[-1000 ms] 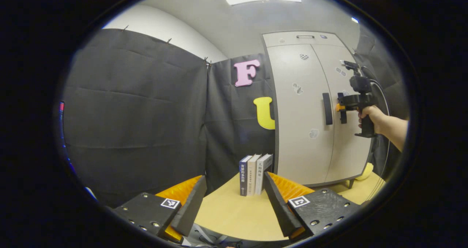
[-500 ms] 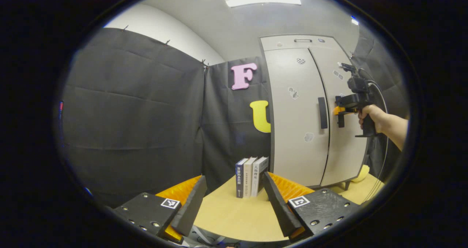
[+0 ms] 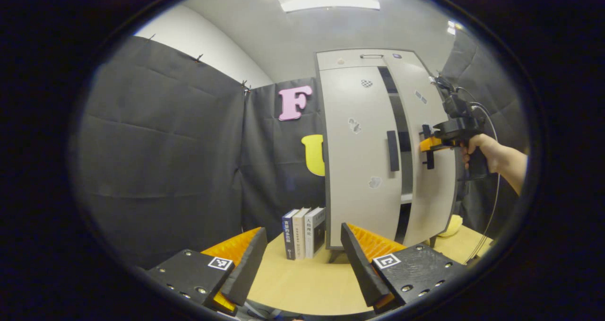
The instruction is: Open the right door of the double-door shoe cabinet with the right hand, and open the left door with the left hand.
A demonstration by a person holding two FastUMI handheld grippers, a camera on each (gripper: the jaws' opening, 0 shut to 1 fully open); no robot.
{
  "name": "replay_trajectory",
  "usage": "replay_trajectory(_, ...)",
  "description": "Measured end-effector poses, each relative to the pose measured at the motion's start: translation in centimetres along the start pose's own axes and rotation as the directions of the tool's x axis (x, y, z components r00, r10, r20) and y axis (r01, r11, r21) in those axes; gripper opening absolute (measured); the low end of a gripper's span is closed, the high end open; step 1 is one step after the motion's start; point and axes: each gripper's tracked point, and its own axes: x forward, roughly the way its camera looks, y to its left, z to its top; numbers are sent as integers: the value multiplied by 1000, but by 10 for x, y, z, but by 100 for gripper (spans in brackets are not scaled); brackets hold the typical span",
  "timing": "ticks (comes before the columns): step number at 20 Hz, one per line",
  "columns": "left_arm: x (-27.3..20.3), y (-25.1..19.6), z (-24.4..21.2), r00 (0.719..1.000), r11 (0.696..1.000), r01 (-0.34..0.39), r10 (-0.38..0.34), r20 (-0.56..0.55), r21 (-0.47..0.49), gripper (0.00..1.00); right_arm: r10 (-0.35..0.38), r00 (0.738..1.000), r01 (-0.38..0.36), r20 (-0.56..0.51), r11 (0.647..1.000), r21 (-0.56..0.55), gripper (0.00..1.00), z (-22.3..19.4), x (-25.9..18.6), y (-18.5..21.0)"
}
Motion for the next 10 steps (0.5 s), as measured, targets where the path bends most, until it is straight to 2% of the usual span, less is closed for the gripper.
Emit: replay_trajectory(10, 8, -40, 6, 996, 995, 94, -94, 11, 14, 92, 42, 999, -42, -15, 999, 1, 18, -3, -47, -21)
